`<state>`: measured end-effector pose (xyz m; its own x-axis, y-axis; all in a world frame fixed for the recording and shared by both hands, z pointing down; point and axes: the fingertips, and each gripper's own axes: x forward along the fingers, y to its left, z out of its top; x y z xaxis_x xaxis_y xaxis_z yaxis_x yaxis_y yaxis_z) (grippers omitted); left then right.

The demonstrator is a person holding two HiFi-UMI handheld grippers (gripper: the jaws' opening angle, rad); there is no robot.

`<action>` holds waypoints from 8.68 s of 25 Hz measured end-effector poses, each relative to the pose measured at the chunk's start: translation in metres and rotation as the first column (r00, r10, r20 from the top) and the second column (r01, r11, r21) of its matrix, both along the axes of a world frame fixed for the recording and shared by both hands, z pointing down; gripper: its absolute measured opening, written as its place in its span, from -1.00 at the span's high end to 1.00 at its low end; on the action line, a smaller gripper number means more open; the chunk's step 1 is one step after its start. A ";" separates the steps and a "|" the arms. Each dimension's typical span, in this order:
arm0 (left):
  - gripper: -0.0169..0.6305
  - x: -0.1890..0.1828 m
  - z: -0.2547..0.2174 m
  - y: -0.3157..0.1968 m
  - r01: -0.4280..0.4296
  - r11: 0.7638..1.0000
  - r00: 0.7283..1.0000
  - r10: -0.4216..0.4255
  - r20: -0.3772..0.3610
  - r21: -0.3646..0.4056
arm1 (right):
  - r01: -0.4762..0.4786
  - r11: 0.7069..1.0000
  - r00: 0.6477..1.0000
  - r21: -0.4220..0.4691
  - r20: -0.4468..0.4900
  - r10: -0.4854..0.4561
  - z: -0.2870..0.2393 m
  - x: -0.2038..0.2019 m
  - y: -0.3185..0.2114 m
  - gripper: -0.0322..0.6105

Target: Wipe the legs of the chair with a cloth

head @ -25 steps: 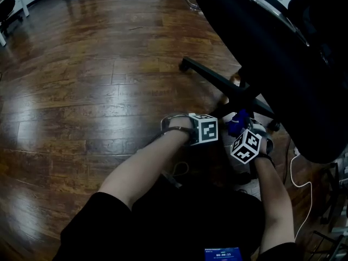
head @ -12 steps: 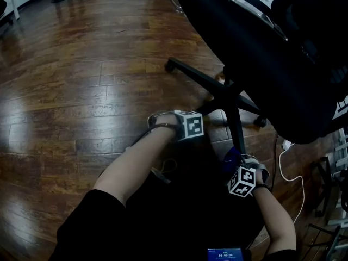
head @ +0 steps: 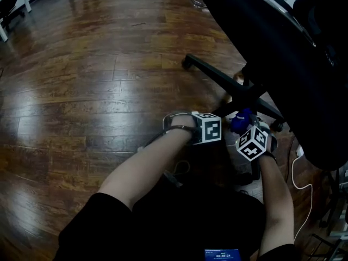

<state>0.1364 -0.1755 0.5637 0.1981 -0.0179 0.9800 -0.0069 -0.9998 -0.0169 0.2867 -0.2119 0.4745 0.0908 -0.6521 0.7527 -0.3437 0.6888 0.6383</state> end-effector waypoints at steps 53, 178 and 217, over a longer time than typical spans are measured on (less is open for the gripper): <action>0.44 -0.006 0.002 -0.001 0.045 0.998 0.999 -0.045 0.000 -0.032 | 0.026 0.978 0.999 -0.208 0.029 -0.021 0.040 0.020 0.153 0.66; -0.05 0.120 -0.023 0.132 0.168 0.895 0.877 -0.327 -0.351 -0.414 | -0.234 0.972 0.946 0.006 0.232 0.227 0.027 0.111 0.108 0.68; 0.67 0.008 -0.016 -0.153 -0.099 0.904 0.981 0.158 -0.111 0.415 | 0.136 0.990 0.920 0.047 0.364 -0.144 -0.002 -0.087 0.115 0.66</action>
<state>0.1446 -0.3283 0.5477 0.3586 -0.3733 0.8556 0.0889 -0.8988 -0.4293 0.1998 -0.0965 0.4727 -0.2808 -0.6539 0.7025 -0.4569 0.7348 0.5013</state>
